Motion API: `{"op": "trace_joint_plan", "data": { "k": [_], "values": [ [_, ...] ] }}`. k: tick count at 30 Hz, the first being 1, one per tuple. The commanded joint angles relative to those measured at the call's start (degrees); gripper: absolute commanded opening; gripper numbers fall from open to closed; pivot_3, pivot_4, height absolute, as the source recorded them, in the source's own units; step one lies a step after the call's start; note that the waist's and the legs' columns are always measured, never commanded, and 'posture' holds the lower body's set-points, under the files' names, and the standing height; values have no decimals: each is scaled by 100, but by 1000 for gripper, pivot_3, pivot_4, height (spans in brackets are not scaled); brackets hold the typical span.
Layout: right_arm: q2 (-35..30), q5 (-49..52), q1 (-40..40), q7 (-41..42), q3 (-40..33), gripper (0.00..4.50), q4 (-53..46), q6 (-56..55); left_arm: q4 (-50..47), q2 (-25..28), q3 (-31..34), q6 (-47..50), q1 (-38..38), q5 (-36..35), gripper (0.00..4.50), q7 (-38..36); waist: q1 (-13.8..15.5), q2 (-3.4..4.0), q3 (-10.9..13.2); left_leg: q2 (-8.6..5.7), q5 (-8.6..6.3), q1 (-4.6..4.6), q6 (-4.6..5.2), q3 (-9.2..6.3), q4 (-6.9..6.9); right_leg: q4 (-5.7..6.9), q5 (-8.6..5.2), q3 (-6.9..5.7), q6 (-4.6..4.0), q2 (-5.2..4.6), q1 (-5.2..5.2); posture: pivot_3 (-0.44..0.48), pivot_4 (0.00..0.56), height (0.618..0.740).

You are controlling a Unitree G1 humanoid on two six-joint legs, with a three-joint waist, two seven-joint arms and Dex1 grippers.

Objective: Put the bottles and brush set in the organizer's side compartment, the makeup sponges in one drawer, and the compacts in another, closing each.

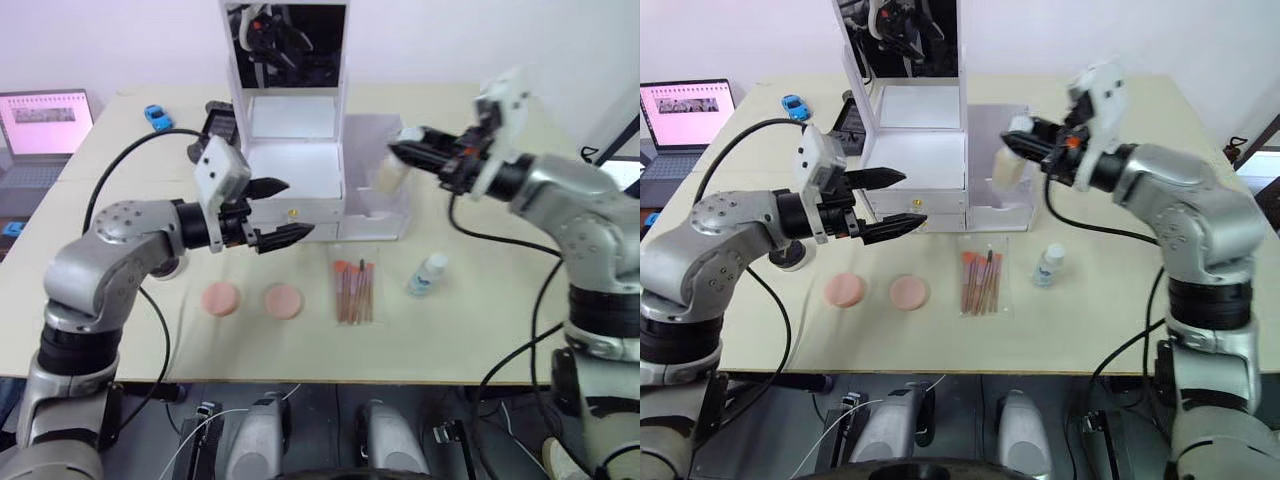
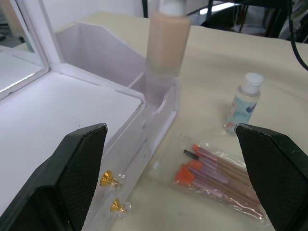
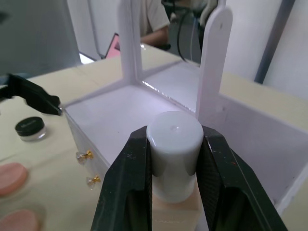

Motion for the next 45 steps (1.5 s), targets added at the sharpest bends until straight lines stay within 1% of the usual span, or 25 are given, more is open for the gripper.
{"op": "trace_joint_plan", "data": {
  "k": [1, 6, 9, 15, 17, 21, 25, 30, 33, 45],
  "values": [
    [62, -503, -273, 22, 190, 722, 328, -460, -362, 92, 341, -34, 70, -83, 4500, 220, 25, 0, 0, 0, 0, 0, 0, -2, -2, 2, 0, -1, 0, 1, 0, 0, 150, 740],
    [209, -902, -319, 107, 373, 722, 917, -733, -587, 199, 510, 86, 224, -170, 4500, 424, -1, 0, 0, 0, 0, -1, 0, -1, -5, 3, -1, -2, 1, 2, -2, 0, 150, 740],
    [214, -1008, -308, 161, 364, 722, 1000, -759, -635, 223, 533, 109, 262, -212, 4500, 478, -2, 0, 0, 1, 0, 3, 0, -2, -5, 4, -1, -3, 1, 4, 0, 0, 150, 740],
    [302, -1157, -182, 14, 362, 722, 1198, -615, -591, 307, 509, 97, 253, -247, 4500, 509, -1, -2, -2, 1, 0, 8, 0, -3, -2, 7, 0, -3, 0, 4, 5, 0, 150, 740],
    [293, -1023, -88, 80, 312, 722, 1011, -412, -573, 311, 469, 111, 190, -258, 4500, 519, 8, -3, -2, 2, 0, 9, 0, -3, -1, 7, 0, -3, 0, 4, 6, 0, 150, 740],
    [307, -492, -158, 76, -186, 722, 580, 185, -534, 352, 437, 106, 162, -270, 4500, 461, 15, -3, -2, 1, 0, 7, -1, -3, -3, 6, 0, -3, 0, 4, 6, 0, 150, 740],
    [290, -441, -112, -118, -347, 722, 294, 432, -453, 331, 347, 65, 109, -257, 4500, 430, 4, -1, -1, 1, 0, 3, -1, -2, -11, 5, 0, -2, 0, 3, -3, 0, 150, 740],
    [405, -889, 194, -375, -80, 722, 317, 143, -320, 294, 188, -11, -17, -199, 4500, 370, 1, -1, -1, 1, 0, 4, -1, -1, -11, 5, 0, -3, 0, 4, -3, 0, 150, 740],
    [496, -1067, 265, -541, -45, 722, 339, -5, -284, 300, 172, -49, -42, -172, 4500, 337, -6, -2, -2, 2, 0, 6, -1, -1, -11, 5, 0, -2, 0, 4, -2, 0, 150, 740],
    [821, -1401, 551, -915, 49, 722, 154, -77, -248, 299, 90, -173, -29, -107, 4500, 256, -2, -2, -1, 1, 0, 3, -1, -1, -13, 5, 0, -2, 0, 4, -4, 0, 150, 740]
  ]
}}
